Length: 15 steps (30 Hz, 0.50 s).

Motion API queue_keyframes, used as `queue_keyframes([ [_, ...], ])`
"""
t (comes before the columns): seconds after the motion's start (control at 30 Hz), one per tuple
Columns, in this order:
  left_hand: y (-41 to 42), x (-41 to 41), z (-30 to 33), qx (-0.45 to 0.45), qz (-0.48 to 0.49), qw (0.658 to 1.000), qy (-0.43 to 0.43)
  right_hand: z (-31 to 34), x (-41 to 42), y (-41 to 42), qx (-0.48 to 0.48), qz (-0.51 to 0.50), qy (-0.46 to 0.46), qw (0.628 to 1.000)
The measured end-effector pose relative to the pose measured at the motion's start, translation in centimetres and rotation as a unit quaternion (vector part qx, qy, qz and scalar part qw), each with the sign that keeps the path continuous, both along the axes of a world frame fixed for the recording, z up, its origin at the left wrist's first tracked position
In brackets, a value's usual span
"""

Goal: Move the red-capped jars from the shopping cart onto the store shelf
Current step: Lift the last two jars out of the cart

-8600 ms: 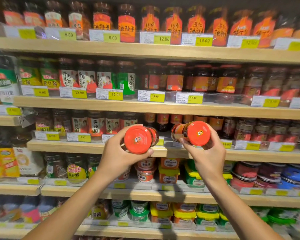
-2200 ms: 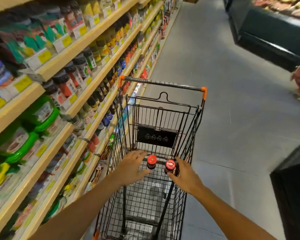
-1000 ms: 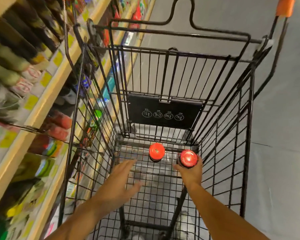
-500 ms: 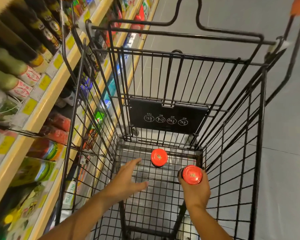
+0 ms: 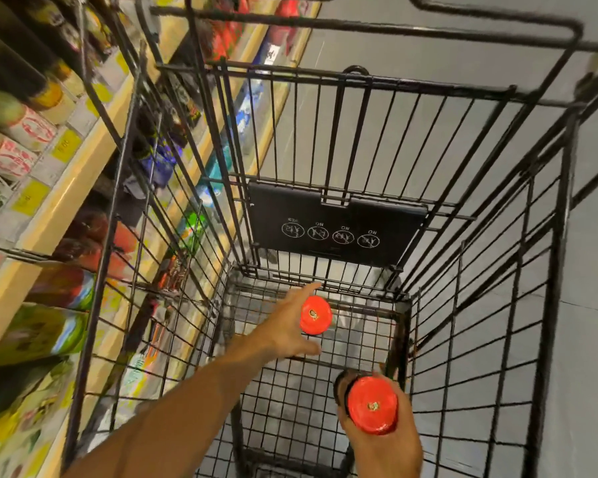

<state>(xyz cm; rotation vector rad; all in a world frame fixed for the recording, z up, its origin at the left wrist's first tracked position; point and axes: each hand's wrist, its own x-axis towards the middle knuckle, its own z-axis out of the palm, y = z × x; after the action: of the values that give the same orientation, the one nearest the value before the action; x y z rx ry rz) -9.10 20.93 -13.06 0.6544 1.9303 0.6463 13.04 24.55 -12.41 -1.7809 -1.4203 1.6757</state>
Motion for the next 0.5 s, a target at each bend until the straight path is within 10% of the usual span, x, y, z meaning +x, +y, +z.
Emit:
queue_keyframes([
  [0.5, -4.0, 1.9, 2.6, 0.089, 0.097, 0.987, 0.088, 3.5, 0.3, -1.3, 0.051, 0.048, 0.012, 0.997],
])
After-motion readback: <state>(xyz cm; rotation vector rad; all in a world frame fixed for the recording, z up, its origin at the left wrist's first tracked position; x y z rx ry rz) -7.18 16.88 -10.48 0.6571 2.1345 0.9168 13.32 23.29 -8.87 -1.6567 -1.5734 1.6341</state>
